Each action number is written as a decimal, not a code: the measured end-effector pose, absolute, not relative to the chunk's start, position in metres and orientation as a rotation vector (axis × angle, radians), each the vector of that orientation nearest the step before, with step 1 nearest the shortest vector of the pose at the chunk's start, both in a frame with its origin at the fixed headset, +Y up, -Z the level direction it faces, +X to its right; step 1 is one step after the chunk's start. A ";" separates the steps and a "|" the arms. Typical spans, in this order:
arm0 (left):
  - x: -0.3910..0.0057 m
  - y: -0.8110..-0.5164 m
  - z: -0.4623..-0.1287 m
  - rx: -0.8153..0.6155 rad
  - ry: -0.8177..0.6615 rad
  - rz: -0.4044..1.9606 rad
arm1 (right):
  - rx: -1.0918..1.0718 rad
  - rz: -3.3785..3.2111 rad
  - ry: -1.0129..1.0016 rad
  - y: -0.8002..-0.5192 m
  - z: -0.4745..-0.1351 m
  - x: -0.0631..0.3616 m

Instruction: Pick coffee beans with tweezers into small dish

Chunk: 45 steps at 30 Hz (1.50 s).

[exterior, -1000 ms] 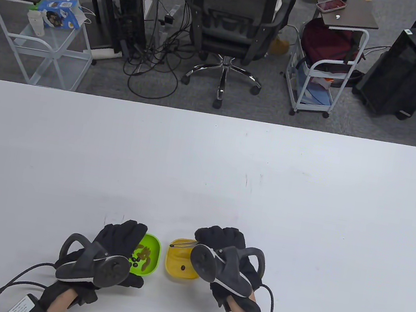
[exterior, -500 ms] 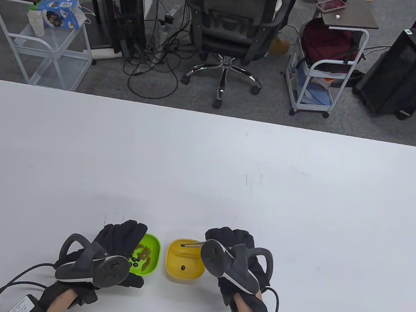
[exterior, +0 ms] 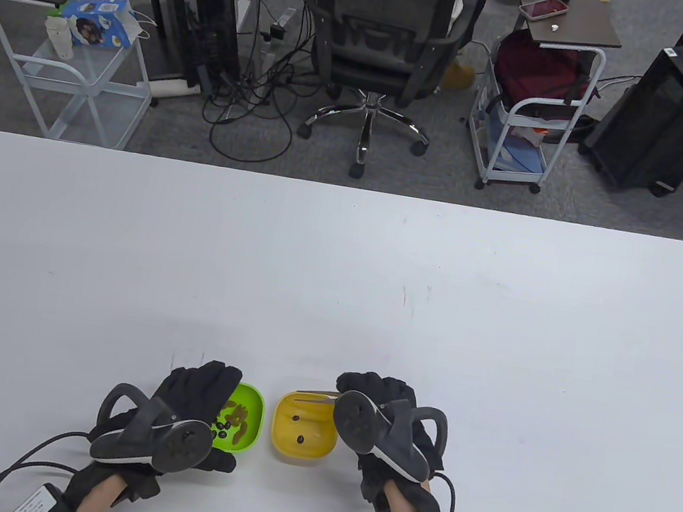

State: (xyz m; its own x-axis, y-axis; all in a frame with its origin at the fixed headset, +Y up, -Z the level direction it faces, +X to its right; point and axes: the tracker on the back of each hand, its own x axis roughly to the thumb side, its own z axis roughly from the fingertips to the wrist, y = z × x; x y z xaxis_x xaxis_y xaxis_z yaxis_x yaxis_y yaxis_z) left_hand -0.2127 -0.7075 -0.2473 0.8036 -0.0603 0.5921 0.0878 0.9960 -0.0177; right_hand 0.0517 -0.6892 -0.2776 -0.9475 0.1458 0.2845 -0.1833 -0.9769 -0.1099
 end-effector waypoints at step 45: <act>-0.210 -0.708 -0.247 -0.052 -0.637 -0.090 | 0.867 2.957 -0.349 -0.697 -0.251 -0.028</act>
State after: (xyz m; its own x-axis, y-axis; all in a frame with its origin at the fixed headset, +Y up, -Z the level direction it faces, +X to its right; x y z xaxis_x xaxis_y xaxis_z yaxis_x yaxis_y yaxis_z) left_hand -0.2103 -0.7080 -0.2473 0.8003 -0.0676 0.5958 0.0997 0.9948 -0.0211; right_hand -0.0277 -0.6969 -0.2508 -0.8431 -0.0247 0.5371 -0.1011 -0.9738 -0.2036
